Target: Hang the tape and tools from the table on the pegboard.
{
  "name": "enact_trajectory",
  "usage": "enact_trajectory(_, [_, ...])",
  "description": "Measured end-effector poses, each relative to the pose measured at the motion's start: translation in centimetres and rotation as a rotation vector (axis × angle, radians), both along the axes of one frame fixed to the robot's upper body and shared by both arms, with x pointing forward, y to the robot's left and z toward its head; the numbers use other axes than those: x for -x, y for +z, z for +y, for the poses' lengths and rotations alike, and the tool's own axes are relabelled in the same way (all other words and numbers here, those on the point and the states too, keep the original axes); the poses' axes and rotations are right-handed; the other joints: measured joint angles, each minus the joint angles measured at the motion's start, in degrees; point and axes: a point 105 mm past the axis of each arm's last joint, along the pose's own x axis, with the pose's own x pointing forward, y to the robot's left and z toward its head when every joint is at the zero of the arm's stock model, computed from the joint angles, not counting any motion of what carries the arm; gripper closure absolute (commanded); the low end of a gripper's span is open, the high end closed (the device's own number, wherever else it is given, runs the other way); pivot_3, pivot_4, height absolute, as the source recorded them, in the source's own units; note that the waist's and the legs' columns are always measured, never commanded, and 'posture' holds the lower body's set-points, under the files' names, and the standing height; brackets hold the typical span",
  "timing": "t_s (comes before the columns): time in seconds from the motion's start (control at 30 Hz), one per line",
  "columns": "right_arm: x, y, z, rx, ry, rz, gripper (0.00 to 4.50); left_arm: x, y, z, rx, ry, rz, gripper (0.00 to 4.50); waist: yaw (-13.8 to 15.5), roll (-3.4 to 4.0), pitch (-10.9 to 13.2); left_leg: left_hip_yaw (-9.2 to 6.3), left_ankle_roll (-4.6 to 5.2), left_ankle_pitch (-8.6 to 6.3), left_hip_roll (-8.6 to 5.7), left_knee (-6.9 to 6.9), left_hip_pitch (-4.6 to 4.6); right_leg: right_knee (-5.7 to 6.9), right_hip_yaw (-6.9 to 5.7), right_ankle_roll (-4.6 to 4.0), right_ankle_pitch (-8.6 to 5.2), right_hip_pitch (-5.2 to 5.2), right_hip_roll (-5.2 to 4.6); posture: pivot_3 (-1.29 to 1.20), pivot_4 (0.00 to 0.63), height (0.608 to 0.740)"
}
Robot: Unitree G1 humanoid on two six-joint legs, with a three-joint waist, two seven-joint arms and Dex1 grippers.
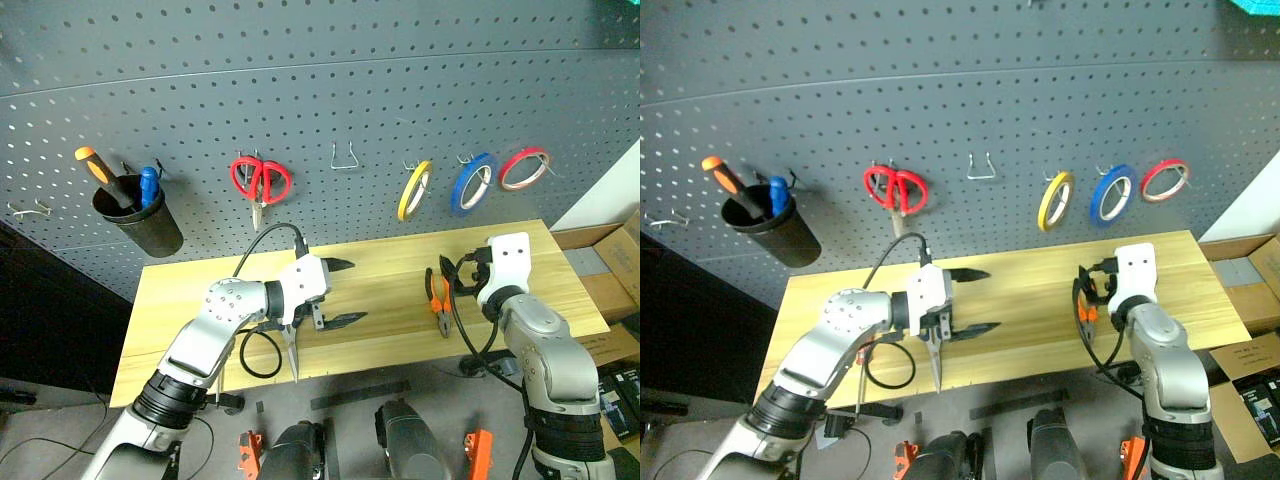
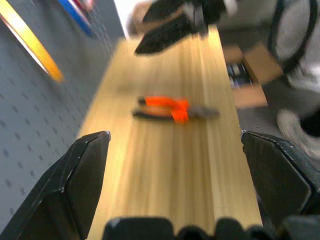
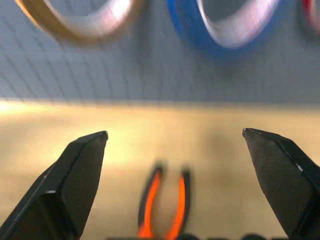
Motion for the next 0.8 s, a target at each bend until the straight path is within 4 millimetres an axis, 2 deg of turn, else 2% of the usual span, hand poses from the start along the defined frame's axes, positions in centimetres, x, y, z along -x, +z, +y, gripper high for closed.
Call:
enact_trajectory(0.1, [-0.2, -1.6, 0.3, -0.030, -0.026, 0.135, 0.02, -0.2, -0.9, 0.6, -0.034, -0.007, 0.020, 0.00, 0.00, 0.00, 0.00, 0.03, 0.00, 0.01, 0.01, 0.00, -0.02, 0.00, -0.01, -0.01, 0.06, -0.04, 0.00, -0.32, 0.215, 0.740])
enact_trajectory(0.2, [-1.3, -2.6, 0.7, -0.040, -0.020, 0.204, 0.02, -0.3, -1.1, 0.9, -0.053, -0.024, 0.036, 0.00, -0.18, 0.00, 0.00, 0.08, 0.00, 0.01, 0.01, 0.01, -0.02, -0.02, -0.02, 0.01, 0.07, -0.04, -0.01, -0.31, 0.213, 0.740])
enact_trajectory(0.33, [-1.8, -4.8, 1.1, -0.045, -0.004, 0.299, 0.02, -0.3, -1.4, 1.6, -0.089, -0.030, 0.047, 0.00, -0.66, 0.00, 0.00, 0.10, 0.01, 0.00, 0.03, -0.03, -0.08, -0.06, -0.06, 0.01, 0.07, -0.10, -0.02, -0.29, 0.211, 0.740])
enact_trajectory(0.63, [-2.3, -8.4, 1.0, -0.031, -0.009, 0.398, 0.02, -0.3, -1.8, 2.1, -0.110, -0.020, 0.055, 0.00, -1.48, 0.00, 0.00, 0.13, 0.03, -0.01, 0.03, 0.02, -0.11, -0.01, -0.08, 0.01, 0.08, -0.11, -0.04, -0.28, 0.211, 0.740])
enact_trajectory(0.8, [-2.8, -9.1, 1.4, -0.045, 0.009, 0.416, 0.02, -0.3, -1.8, 2.1, -0.111, -0.019, 0.055, 0.00, -1.66, 0.00, 0.00, 0.16, 0.03, -0.01, 0.03, 0.06, -0.10, 0.01, -0.07, 0.03, 0.09, -0.11, -0.04, -0.29, 0.210, 0.740])
